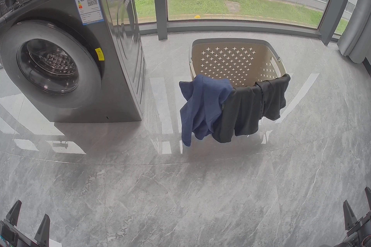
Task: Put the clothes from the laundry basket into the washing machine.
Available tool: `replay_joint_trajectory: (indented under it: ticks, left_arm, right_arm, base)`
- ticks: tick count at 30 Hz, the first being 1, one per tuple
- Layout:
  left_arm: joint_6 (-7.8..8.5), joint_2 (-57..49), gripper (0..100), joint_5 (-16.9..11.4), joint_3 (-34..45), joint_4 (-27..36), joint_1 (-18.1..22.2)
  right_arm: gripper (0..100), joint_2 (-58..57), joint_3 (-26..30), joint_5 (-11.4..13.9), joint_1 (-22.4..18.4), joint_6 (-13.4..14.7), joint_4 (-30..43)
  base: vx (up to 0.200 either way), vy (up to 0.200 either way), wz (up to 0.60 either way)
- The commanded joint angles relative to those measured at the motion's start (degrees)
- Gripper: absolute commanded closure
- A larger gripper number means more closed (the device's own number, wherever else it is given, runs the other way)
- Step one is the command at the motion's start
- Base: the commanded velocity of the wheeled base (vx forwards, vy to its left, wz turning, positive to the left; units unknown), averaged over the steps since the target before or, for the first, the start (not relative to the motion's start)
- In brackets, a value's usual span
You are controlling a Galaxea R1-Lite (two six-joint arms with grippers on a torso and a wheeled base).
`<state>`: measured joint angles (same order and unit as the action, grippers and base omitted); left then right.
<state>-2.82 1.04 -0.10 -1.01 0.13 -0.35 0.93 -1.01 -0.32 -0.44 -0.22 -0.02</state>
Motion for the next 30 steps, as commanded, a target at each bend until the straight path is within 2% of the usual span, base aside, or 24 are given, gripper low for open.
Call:
replay_joint_trajectory:
  ticks: [1, 8, 27, 30]
  left_arm:
    - [-0.08, -0.9, 0, 0.1, 1.0, 0.0, 0.0]
    - [-0.08, -0.8, 0, 0.2, 1.0, 0.0, 0.0]
    - [-0.08, -0.8, 0, 0.2, 1.0, 0.0, 0.0]
    - [-0.08, -0.8, 0, 0.2, 1.0, 0.0, 0.0]
  right_arm:
    - [0, -0.9, 1.0, 0.0, 0.0, 0.0, -0.1]
    - [0, -0.9, 1.0, 0.1, 0.0, 0.0, -0.1]
    - [0, -0.9, 1.0, 0.1, 0.0, 0.0, -0.1]
    - [0, -0.9, 1.0, 0.1, 0.0, 0.0, -0.1]
  base:
    - [0.000, 0.000, 0.00]
    - [0.000, 0.000, 0.00]
    - [0.200, 0.000, 0.00]
    - [0.000, 0.000, 0.00]
